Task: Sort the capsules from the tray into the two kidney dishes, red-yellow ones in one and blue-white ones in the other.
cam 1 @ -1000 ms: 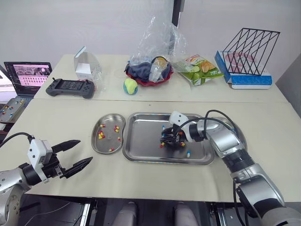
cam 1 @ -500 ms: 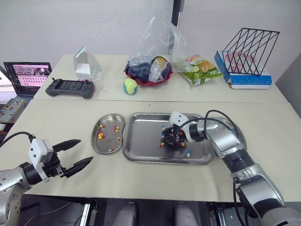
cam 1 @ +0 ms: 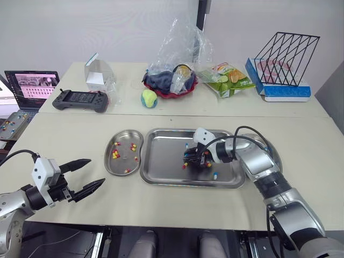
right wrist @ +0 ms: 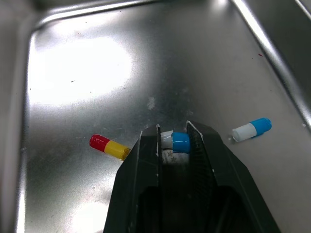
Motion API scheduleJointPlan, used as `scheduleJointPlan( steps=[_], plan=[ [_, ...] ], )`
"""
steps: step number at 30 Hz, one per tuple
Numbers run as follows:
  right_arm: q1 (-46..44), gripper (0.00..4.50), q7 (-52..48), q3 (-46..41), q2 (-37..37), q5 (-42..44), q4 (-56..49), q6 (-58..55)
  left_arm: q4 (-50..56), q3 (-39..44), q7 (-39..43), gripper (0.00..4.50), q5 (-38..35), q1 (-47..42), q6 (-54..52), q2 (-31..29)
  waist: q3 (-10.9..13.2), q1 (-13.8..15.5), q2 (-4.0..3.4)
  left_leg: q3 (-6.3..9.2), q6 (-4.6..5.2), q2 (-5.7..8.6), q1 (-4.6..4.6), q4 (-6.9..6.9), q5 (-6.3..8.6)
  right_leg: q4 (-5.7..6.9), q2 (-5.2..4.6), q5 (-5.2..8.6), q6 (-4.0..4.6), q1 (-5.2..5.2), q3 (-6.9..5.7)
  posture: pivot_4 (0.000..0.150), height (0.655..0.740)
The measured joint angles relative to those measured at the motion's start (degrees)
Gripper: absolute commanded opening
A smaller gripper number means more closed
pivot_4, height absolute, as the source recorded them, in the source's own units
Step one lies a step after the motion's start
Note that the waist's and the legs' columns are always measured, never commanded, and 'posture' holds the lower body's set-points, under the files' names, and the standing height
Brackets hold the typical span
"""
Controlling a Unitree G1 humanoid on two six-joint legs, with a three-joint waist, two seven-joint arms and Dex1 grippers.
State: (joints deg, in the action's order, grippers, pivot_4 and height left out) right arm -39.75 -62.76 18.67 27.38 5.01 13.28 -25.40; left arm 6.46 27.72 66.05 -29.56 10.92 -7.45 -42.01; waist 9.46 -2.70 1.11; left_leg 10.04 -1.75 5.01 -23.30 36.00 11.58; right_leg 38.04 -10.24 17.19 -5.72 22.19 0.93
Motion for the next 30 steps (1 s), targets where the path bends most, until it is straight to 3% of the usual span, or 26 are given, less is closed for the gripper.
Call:
scheduleJointPlan(
  steps=[5,9,16,25,30],
  plan=[
    [0.09,0.54,-1.49,-4.81,1.20,6.22,-6.89,-6.37,-0.17,-0.10,0.28,4.50,-0.03,-0.07,0.02,0.00,0.00,0.05,0.00,0.01,0.00,0.00,0.00,0.00,0.00,0.00,0.00,0.00,0.00,0.00,0.00,0.150,0.7391],
    [-0.65,0.54,-1.98,-10.56,7.39,9.39,-9.00,-10.27,-0.16,-0.13,0.49,4.50,-0.07,0.03,0.01,0.00,0.00,0.47,0.00,0.00,0.01,0.03,-0.02,0.01,0.01,-0.04,-0.02,0.00,0.00,-0.02,-0.02,0.150,0.7391],
    [3.07,0.54,1.04,-19.58,23.85,6.27,1.50,-6.72,0.07,-0.44,0.41,4.50,-1.21,-1.03,-0.38,-0.02,0.00,0.63,0.01,-0.11,0.05,0.01,-0.03,0.00,0.03,-0.04,-0.03,0.00,0.00,-0.01,-0.01,0.150,0.7391],
    [13.06,0.54,3.40,-22.12,25.47,5.39,4.58,-4.15,0.17,-1.73,0.43,4.50,-1.56,-2.10,-0.44,-0.12,0.01,-0.58,-0.01,-0.40,0.08,-0.08,0.04,-0.01,0.05,0.00,-0.07,0.00,0.00,0.01,0.03,0.150,0.7391],
    [14.21,2.33,3.79,-23.02,25.52,6.58,2.41,-5.54,-0.43,-1.90,0.49,4.50,-1.57,-2.78,-0.44,-0.37,0.01,-0.33,-0.01,-0.39,0.09,-0.08,0.04,0.00,0.05,-0.01,-0.07,0.00,0.00,0.00,0.03,0.150,0.7391]
  ],
)
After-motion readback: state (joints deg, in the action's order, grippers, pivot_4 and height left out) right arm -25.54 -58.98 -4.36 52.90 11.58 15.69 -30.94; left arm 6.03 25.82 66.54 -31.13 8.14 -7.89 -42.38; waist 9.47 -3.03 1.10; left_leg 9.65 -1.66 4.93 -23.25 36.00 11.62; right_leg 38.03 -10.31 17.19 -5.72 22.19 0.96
